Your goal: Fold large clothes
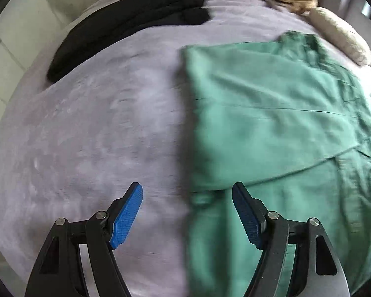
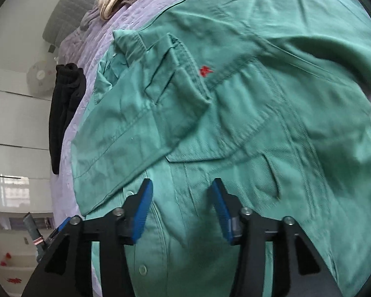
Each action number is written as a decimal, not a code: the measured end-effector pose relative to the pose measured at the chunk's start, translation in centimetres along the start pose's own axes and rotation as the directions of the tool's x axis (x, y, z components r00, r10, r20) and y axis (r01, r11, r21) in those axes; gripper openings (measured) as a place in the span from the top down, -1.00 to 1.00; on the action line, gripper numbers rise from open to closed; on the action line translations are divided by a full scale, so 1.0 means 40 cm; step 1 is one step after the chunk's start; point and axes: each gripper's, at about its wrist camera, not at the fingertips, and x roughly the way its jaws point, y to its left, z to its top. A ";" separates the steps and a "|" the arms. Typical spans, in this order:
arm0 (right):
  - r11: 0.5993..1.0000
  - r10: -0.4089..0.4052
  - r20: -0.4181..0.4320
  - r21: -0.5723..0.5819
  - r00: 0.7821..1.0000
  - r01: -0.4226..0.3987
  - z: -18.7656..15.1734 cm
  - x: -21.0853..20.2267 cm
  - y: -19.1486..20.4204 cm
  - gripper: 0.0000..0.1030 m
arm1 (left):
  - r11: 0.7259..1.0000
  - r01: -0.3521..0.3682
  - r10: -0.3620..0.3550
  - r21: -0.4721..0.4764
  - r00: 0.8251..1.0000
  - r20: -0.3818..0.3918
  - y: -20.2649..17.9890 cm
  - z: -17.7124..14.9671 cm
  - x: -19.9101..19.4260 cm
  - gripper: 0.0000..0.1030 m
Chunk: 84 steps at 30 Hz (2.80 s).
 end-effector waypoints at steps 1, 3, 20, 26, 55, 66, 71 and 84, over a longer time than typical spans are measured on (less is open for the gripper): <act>1.000 0.006 0.002 0.008 1.000 -0.006 -0.002 -0.008 -0.007 -0.18 | 1.000 0.007 -0.007 0.015 1.000 -0.009 -0.035 0.003 -0.004 -0.48; 0.999 0.021 0.012 0.024 1.000 -0.022 -0.003 -0.024 -0.024 -0.31 | 0.999 0.041 -0.040 0.025 0.999 -0.033 -0.085 0.003 -0.008 -0.48; 0.984 0.085 0.124 0.144 0.989 -0.103 0.026 -0.195 -0.236 -0.86 | 0.979 0.100 -0.090 0.179 0.994 -0.064 -0.477 0.013 -0.002 -1.00; 0.978 0.089 0.195 0.167 0.977 -0.122 0.057 -0.268 -0.321 -1.00 | 0.973 0.104 -0.090 0.206 0.993 -0.078 -0.587 0.052 0.003 -1.00; 0.789 0.000 0.567 0.506 0.824 -0.349 0.379 -0.552 -0.886 -1.00 | 0.939 0.216 -0.182 0.269 0.973 -0.145 -0.992 0.008 -0.042 -1.00; 0.716 0.172 0.615 0.459 0.769 -0.527 0.415 -0.527 -0.830 0.90 | 0.946 0.236 -0.223 0.223 0.971 -0.083 -0.872 0.088 -0.010 -1.00; 0.775 0.280 0.603 0.317 0.747 -0.547 0.451 -0.535 -0.677 0.90 | 0.960 0.224 -0.223 0.167 0.975 -0.023 -0.785 0.110 -0.024 -1.00; 0.932 0.330 0.305 -0.253 0.893 -0.258 0.423 -0.311 0.054 0.89 | 0.983 0.177 -0.173 -0.041 0.982 0.075 -0.414 0.136 0.001 -1.00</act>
